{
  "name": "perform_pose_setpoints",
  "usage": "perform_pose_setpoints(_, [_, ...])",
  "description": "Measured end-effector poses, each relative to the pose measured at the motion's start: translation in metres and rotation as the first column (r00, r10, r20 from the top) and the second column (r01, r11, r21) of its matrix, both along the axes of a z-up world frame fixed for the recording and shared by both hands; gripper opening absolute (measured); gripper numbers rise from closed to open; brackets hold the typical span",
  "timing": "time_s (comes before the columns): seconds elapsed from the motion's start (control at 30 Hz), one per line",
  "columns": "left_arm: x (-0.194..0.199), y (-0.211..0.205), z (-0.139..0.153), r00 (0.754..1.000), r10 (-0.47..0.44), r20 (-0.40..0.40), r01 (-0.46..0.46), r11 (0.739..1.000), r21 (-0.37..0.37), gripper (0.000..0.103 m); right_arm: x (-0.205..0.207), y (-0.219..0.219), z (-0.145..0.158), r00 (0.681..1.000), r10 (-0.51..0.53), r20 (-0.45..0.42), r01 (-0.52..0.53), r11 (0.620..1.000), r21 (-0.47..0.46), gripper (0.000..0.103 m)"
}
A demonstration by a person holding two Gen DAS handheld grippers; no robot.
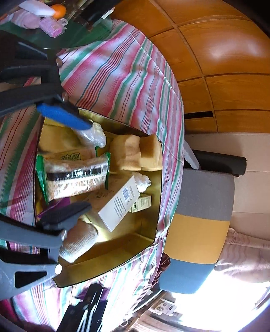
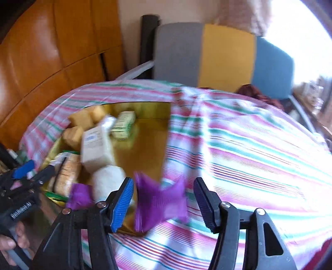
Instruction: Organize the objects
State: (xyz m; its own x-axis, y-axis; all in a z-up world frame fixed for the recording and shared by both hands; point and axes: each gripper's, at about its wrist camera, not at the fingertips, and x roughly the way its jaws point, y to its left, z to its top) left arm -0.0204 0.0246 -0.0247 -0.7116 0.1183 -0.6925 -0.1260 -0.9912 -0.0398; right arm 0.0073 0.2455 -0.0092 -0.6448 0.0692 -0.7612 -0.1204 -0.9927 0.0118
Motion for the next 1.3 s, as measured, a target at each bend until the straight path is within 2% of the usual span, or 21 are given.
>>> perform_pose_setpoints(0.07, [0.002,0.005,0.002,1.0,-0.014,-0.006,0.014,1.0,0.002,0.086,0.008,0.008,-0.003,0.998,-0.062,-0.011,0.062,0.998,0.013,0.064])
perform_pose_setpoints(0.2, [0.008,0.012,0.008,0.999,-0.034,-0.013,0.034,0.999,0.02,0.103,0.004,0.016,-0.017,0.99,-0.138,-0.001,0.137,0.99,-0.032,0.064])
perform_pose_setpoints(0.33, [0.01,0.008,0.012,1.0,-0.006,-0.016,0.006,1.0,0.026,0.103,0.002,0.003,-0.017,0.99,-0.137,-0.038,0.136,0.99,-0.03,0.064])
perform_pose_setpoints(0.57, [0.012,-0.016,0.013,0.997,0.078,-0.01,-0.077,0.997,0.02,0.103,-0.005,-0.029,-0.005,0.992,-0.061,-0.109,0.063,0.998,0.015,0.064])
perform_pose_setpoints(0.63, [0.013,-0.021,0.011,0.996,0.088,-0.008,-0.088,0.996,0.023,0.103,-0.004,-0.04,0.0,0.99,-0.021,-0.139,0.026,0.999,0.031,0.064])
perform_pose_setpoints(0.7, [0.014,-0.026,0.01,0.995,0.101,-0.011,-0.101,0.995,0.019,0.103,-0.009,-0.055,0.002,0.987,0.051,-0.155,-0.037,0.995,0.093,0.068])
perform_pose_setpoints(0.73, [0.014,-0.028,0.01,0.994,0.105,-0.012,-0.105,0.994,0.02,0.103,-0.013,-0.056,0.004,0.985,0.086,-0.151,-0.079,0.996,0.048,0.068])
perform_pose_setpoints(0.77, [0.014,-0.029,0.009,0.994,0.11,-0.006,-0.11,0.994,0.024,0.103,-0.018,-0.047,0.008,0.982,0.119,-0.15,-0.132,0.988,-0.084,0.068])
perform_pose_setpoints(0.8, [0.013,-0.031,0.009,0.994,0.113,-0.001,-0.113,0.993,0.028,0.103,-0.02,-0.036,0.013,0.981,0.098,-0.167,-0.126,0.977,-0.171,0.069])
perform_pose_setpoints(0.83, [0.013,-0.032,0.01,0.993,0.114,-0.003,-0.114,0.993,0.031,0.103,-0.018,-0.025,0.019,0.978,0.062,-0.201,-0.103,0.974,-0.201,0.072])
perform_pose_setpoints(0.9, [0.015,-0.033,0.013,0.993,0.116,-0.021,-0.116,0.993,0.025,0.103,-0.014,-0.007,0.03,0.971,0.007,-0.237,-0.049,0.984,-0.17,0.074])
perform_pose_setpoints(1.03, [0.014,-0.031,0.014,0.993,0.117,-0.027,-0.117,0.993,0.02,0.103,-0.014,0.024,0.038,0.975,-0.083,-0.207,0.045,0.983,-0.18,0.075])
perform_pose_setpoints(1.13, [0.013,-0.03,0.014,0.994,0.109,-0.019,-0.109,0.994,0.023,0.103,-0.009,0.027,0.04,0.97,-0.134,-0.202,0.103,0.982,-0.157,0.075])
perform_pose_setpoints(1.3, [0.013,-0.033,0.015,0.995,0.101,-0.008,-0.1,0.993,0.061,0.103,0.0,-0.016,0.027,0.982,-0.056,-0.179,0.05,0.998,-0.034,0.075])
